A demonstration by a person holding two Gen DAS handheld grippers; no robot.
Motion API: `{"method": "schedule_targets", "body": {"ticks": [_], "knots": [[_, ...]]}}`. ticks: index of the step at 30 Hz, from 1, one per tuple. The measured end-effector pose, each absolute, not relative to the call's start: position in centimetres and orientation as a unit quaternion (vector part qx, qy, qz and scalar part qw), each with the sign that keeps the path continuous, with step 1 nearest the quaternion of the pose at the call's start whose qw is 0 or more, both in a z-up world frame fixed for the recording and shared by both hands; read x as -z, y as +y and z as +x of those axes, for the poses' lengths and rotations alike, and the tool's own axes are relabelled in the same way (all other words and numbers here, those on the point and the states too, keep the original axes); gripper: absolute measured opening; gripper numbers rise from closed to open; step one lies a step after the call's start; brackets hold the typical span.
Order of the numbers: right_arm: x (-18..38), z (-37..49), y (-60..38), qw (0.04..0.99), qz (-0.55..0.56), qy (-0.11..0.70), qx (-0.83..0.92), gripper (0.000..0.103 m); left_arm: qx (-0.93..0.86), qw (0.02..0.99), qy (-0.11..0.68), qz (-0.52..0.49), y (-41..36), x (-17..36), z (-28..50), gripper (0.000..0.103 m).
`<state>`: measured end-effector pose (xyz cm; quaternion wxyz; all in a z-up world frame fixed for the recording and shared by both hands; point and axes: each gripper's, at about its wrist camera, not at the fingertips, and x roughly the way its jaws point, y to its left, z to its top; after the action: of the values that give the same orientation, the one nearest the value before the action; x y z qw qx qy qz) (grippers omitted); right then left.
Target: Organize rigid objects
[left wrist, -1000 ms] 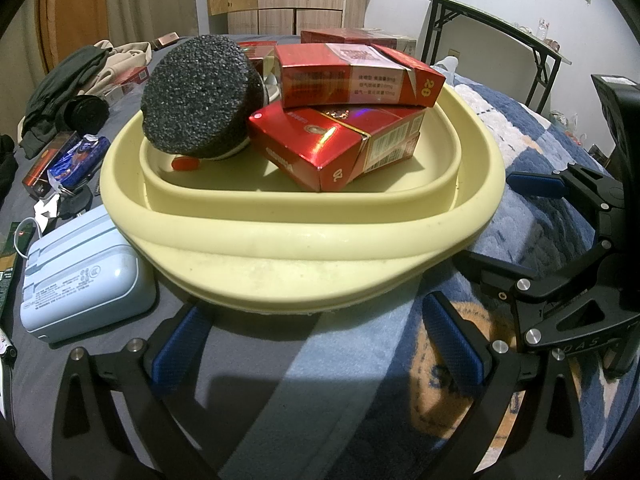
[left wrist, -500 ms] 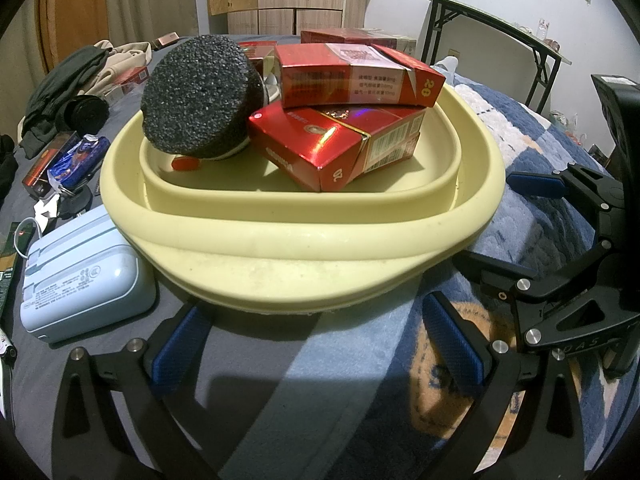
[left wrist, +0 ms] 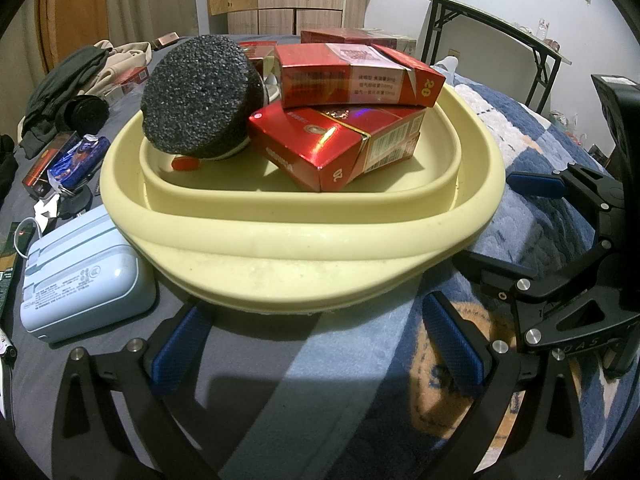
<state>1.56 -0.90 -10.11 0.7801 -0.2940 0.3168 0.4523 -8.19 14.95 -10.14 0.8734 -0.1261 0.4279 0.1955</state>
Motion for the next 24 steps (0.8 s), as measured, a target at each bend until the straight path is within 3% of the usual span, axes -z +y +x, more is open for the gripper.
{"method": "schedule_targets", "body": {"ticks": [24], "knots": [[10.12,1.61,-0.91,0.780,-0.294,0.317,-0.452,0.103,-0.196,0.873,0.428,-0.126,14.95,10.15,-8.19,0.103]]}}
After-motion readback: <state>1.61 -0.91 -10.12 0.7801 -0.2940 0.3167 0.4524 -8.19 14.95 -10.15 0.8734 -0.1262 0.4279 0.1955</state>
